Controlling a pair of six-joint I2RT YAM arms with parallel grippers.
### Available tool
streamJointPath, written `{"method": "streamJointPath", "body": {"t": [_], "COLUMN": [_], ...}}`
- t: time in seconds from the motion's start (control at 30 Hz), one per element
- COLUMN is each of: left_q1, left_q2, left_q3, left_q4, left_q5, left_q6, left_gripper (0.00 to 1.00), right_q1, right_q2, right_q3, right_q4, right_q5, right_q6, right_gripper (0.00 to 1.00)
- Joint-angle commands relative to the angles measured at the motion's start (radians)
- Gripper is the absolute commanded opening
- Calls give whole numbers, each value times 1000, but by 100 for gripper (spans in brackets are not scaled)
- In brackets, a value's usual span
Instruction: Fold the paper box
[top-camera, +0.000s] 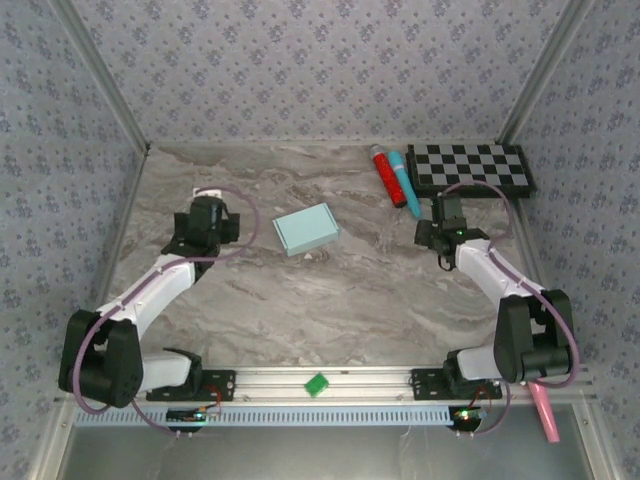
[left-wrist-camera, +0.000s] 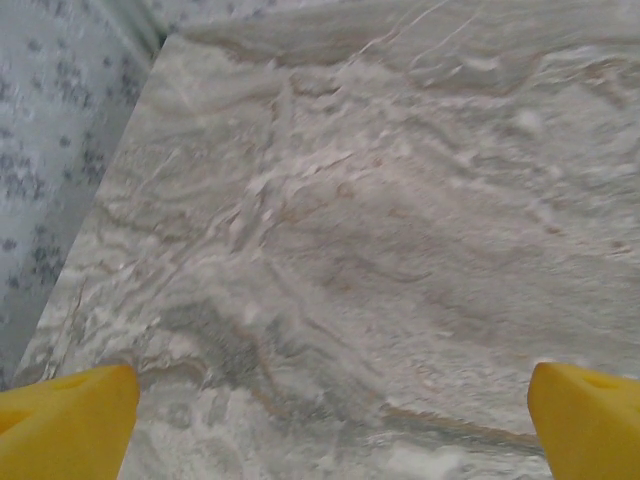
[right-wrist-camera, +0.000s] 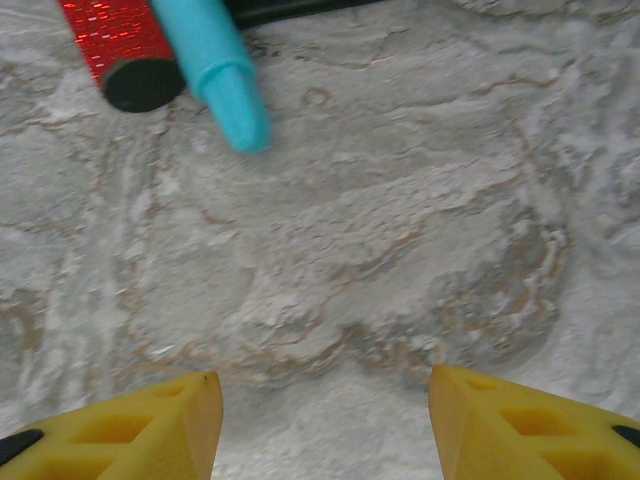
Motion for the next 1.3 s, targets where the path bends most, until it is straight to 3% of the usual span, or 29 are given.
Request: {"method": "streamJointPath", "body": {"t": [0.0, 0.2, 0.6, 1.0, 1.27], "left_q1": [62, 165, 214, 269, 275], "left_q2": [-3, 36, 106, 154, 220], "left_q3": [-43, -128, -274, -320, -347], "left_q4": [27, 172, 544, 748, 854], "left_q5": [59, 154, 341, 474, 487], "left_q6": [-31, -1, 129, 109, 106], "left_gripper": [100, 100, 100, 100, 100], "right_q1": [-38, -88, -159, -201, -212], "right_q2": [-21, -23, -25, 15, 83], "right_q3": [-29, -132, -330, -382, -422], "right_q4": [81, 257, 703, 879, 1033], "right_q5": [59, 21, -207, -305, -324], "right_q6": [-77, -148, -234, -263, -286], "right_gripper": [60, 62, 65, 66, 67]}}
